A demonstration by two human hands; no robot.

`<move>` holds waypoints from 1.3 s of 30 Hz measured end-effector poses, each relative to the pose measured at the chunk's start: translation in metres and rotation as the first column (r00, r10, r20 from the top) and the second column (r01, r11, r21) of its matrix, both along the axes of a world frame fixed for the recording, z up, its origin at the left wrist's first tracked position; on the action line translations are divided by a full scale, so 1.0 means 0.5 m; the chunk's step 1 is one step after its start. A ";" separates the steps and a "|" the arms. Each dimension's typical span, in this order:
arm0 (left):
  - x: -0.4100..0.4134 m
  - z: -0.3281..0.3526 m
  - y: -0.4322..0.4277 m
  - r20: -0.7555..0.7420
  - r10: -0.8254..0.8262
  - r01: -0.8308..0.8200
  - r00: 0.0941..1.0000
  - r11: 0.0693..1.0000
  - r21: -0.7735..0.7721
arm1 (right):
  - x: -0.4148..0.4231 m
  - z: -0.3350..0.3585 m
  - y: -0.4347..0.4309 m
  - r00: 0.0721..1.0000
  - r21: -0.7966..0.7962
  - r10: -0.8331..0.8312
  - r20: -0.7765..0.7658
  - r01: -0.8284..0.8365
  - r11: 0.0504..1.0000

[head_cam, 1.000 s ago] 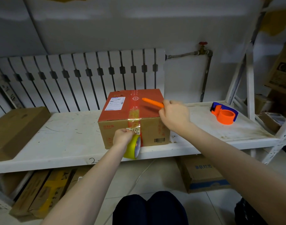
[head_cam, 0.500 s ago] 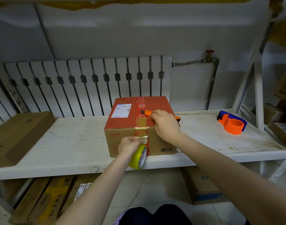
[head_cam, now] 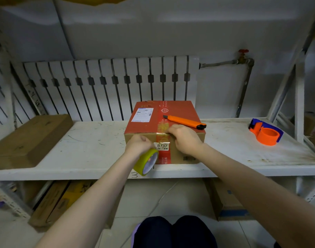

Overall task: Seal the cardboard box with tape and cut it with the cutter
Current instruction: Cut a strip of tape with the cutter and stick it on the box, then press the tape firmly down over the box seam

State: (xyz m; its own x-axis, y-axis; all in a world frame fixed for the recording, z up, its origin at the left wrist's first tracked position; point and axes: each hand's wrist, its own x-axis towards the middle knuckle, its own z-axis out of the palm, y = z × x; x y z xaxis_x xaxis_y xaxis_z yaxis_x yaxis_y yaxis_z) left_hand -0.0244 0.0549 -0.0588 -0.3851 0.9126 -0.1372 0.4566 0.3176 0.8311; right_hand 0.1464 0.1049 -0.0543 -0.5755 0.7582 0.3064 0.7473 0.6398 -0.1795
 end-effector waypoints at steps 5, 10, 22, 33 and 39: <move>0.013 0.100 -0.023 -0.258 -0.026 0.075 0.966 0.980 0.184 | 0.002 -0.001 -0.006 0.999 -0.004 -0.002 -0.035 0.002 1.000; 0.027 0.152 -0.024 -0.595 0.156 0.141 0.789 0.896 0.422 | 0.005 -0.001 -0.008 0.998 -0.018 -0.002 -0.070 0.001 1.000; -0.031 0.075 0.114 -0.864 0.061 0.258 0.500 0.942 0.215 | 0.009 -0.011 0.021 0.992 -0.037 0.002 -0.126 -0.006 0.999; -0.039 0.042 0.117 -0.767 0.145 0.258 0.625 0.889 0.378 | 0.007 -0.045 0.033 0.980 0.043 0.032 -0.197 -0.024 0.999; -0.021 -0.003 0.082 -0.814 -0.201 0.622 0.545 0.747 0.233 | 0.009 -0.071 0.005 0.928 0.111 0.016 -0.373 0.028 0.993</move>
